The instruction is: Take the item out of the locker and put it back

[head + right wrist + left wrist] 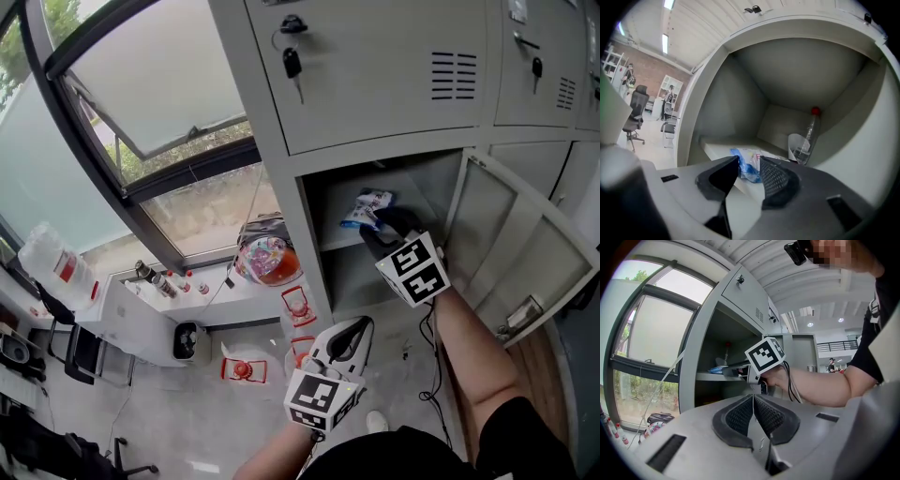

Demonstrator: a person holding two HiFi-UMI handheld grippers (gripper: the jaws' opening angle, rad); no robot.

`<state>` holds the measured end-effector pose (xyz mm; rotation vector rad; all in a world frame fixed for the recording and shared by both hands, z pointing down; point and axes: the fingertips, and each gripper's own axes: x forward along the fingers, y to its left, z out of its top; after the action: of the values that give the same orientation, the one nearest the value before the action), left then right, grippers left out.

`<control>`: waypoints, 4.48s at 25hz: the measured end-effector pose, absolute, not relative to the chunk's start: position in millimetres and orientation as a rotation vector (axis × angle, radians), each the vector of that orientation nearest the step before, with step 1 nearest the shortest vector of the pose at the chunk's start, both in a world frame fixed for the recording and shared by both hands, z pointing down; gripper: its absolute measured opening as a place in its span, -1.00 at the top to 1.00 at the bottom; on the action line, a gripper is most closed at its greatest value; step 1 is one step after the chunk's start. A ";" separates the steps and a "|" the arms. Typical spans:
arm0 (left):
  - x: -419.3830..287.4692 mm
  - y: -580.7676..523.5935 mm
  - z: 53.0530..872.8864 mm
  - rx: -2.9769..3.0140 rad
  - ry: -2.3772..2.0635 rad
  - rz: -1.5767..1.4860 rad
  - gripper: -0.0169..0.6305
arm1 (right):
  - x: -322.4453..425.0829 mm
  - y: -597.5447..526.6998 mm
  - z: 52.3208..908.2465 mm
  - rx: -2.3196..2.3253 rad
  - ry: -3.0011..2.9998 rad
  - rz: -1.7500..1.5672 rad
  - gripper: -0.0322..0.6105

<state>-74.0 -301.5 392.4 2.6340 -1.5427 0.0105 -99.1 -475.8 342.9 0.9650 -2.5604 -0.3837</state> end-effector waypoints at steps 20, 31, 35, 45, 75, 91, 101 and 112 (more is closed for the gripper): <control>-77.1 -290.0 389.5 2.628 -1.557 -0.002 0.89 | -95.9 -477.6 343.2 1.070 -2.580 -0.332 0.56; -89.5 -259.8 390.5 2.641 -1.528 0.005 0.89 | -91.6 -440.3 329.7 1.145 -2.611 -0.318 0.58; -93.5 -243.2 392.4 2.647 -1.503 0.009 0.89 | -88.2 -415.1 325.5 1.171 -2.618 -0.317 0.58; -104.1 -189.7 393.4 2.671 -1.429 -0.004 0.89 | -80.6 -335.9 328.0 1.233 -2.614 -0.284 0.58; -55.7 -106.5 435.1 2.524 -1.504 0.045 0.89 | -13.6 -166.9 396.2 1.100 -2.702 -0.061 0.58; 34.9 -84.9 436.1 2.458 -1.610 0.035 0.89 | 70.4 -126.7 411.0 0.941 -2.753 -0.041 0.58; 66.5 -76.6 444.4 2.423 -1.633 0.025 0.89 | 96.4 -114.1 420.8 0.882 -2.765 -0.022 0.58; 58.4 -70.1 441.2 2.416 -1.666 0.015 0.89 | 89.6 -108.9 418.3 0.860 -2.780 -0.024 0.58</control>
<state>58.4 -70.1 441.2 2.4164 -1.6662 0.0154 89.6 -108.9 418.3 0.8598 -2.7800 -0.0243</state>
